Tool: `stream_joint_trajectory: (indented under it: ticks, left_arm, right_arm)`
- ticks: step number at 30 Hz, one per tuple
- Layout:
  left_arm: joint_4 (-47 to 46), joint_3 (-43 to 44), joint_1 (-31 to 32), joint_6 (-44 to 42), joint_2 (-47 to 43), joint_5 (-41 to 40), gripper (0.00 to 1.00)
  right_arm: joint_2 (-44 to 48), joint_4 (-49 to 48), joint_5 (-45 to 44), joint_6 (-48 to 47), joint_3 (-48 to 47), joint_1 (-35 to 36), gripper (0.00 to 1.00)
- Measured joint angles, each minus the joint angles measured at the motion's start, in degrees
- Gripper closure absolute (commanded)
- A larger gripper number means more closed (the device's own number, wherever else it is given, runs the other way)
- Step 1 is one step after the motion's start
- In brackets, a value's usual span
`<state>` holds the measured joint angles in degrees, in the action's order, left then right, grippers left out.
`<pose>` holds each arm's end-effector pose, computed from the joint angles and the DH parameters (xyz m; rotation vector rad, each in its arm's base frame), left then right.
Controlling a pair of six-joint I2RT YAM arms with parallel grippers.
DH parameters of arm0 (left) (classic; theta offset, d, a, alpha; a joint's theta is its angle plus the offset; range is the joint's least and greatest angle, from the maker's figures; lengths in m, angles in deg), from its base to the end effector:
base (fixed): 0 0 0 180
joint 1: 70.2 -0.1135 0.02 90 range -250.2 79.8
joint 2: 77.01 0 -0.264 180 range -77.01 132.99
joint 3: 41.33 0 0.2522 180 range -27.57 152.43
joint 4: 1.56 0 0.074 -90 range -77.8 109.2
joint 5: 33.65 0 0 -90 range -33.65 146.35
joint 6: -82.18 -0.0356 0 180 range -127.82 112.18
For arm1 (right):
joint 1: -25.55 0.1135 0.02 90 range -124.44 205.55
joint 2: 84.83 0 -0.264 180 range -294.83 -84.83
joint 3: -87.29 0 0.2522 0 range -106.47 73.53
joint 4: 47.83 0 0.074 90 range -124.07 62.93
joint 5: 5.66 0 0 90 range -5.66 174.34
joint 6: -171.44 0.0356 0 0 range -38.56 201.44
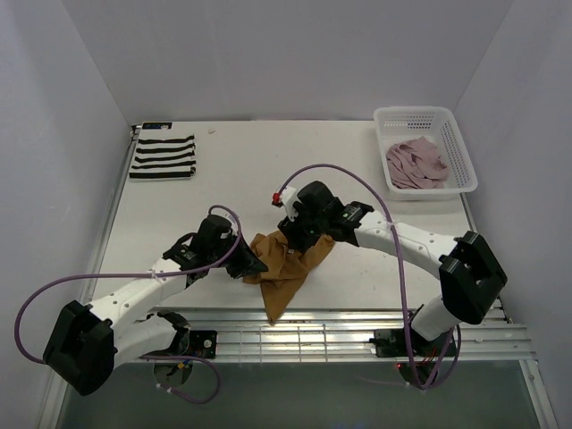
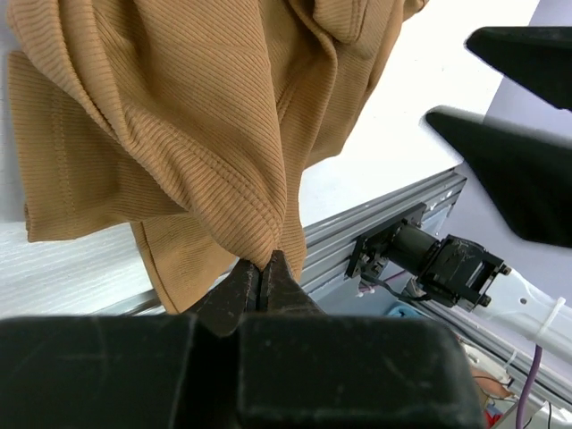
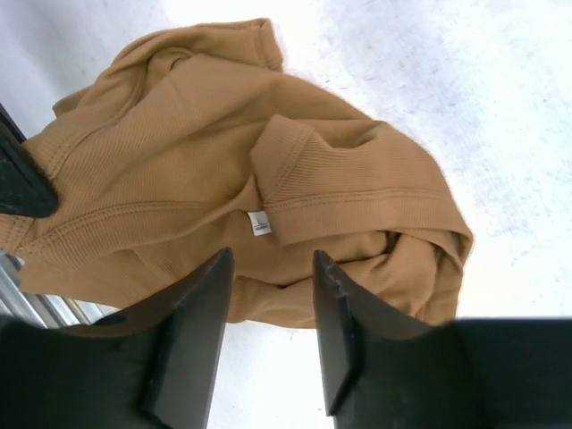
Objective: Fold and stack the tank tops
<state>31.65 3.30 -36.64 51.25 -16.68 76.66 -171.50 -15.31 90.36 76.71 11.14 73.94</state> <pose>0.1621 -0.1223 0.1937 -0.4185 2.6681 -1.0637 0.2181 0.2511 0.2563 -1.1085 2.0965 0.4987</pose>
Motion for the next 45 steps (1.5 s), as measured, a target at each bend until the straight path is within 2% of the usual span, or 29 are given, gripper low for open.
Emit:
stream_joint_trajectory:
  ticks: [3, 8, 11, 12, 15, 20, 24, 27, 30, 34, 35, 39, 40, 41, 45]
  left_arm:
    - [0.7, 0.4, 0.0, 0.2, 0.4, -0.9, 1.0]
    - [1.1, 1.0, 0.0, 0.3, 0.8, -1.9, 1.0]
    - [1.3, 1.0, 0.0, 0.3, 1.7, -2.0, 1.0]
    - [1.5, 1.0, 0.0, 0.3, 1.9, -2.1, 1.0]
    - [1.7, 1.0, 0.0, 0.3, 2.2, -2.5, 1.0]
    - [3.1, 1.9, 0.0, 0.3, 2.1, -3.6, 1.0]
    - [5.8, 6.5, -0.5, 0.0, 2.7, -6.1, 1.0]
    - [7.1, 14.2, -4.7, -2.1, 6.7, -5.7, 1.0]
    - [7.3, 27.1, -13.4, -5.9, 15.7, -3.1, 1.0]
    - [10.7, 60.2, -20.8, -11.8, 34.6, 0.4, 1.0]
    - [11.3, 69.7, -21.7, -13.0, 39.4, 1.5, 1.0]
    - [13.3, 105.3, -24.6, -15.0, 55.2, 7.0, 1.0]
    - [11.7, 109.0, -25.5, -14.5, 56.0, 9.0, 1.0]
    - [9.7, 108.8, -26.5, -14.1, 55.0, 10.9, 1.0]
    - [1.1, 91.0, -30.2, -13.4, 40.8, 15.7, 1.0]
  right_arm:
    - [-3.2, 0.4, -1.6, -3.9, -0.7, 1.5, 0.3]
    - [-9.6, 0.7, -4.8, -7.8, -3.4, 1.5, 0.29]
    - [-13.1, 0.7, -7.6, -9.0, -5.1, 1.5, 0.44]
    - [-13.8, 0.4, -8.2, -9.3, -5.2, 1.5, 0.63]
    - [-14.3, -0.1, -9.3, -9.5, -5.2, 1.5, 0.92]
    - [-10.0, -3.3, -10.3, -8.2, -2.9, 1.5, 0.92]
    - [-3.7, -4.0, -10.8, -7.0, -2.3, 0.1, 0.92]
    - [-0.8, -3.8, -8.7, -6.8, -3.8, -4.5, 0.92]
    - [-2.3, -2.1, -4.5, -8.0, -11.7, -12.7, 0.92]
    - [-11.1, 3.9, -1.1, -12.4, -37.5, -20.9, 0.92]
    - [-14.6, 4.0, -0.4, -14.3, -48.9, -22.1, 0.92]
    - [-17.1, 3.2, 3.7, -17.4, -67.2, -25.3, 0.92]
    - [-15.9, 1.8, 5.1, -18.1, -68.7, -26.0, 0.92]
    - [-13.7, 0.1, 6.7, -18.6, -67.7, -26.6, 0.92]
    - [0.7, -5.6, 13.2, -21.5, -50.6, -27.8, 0.92]
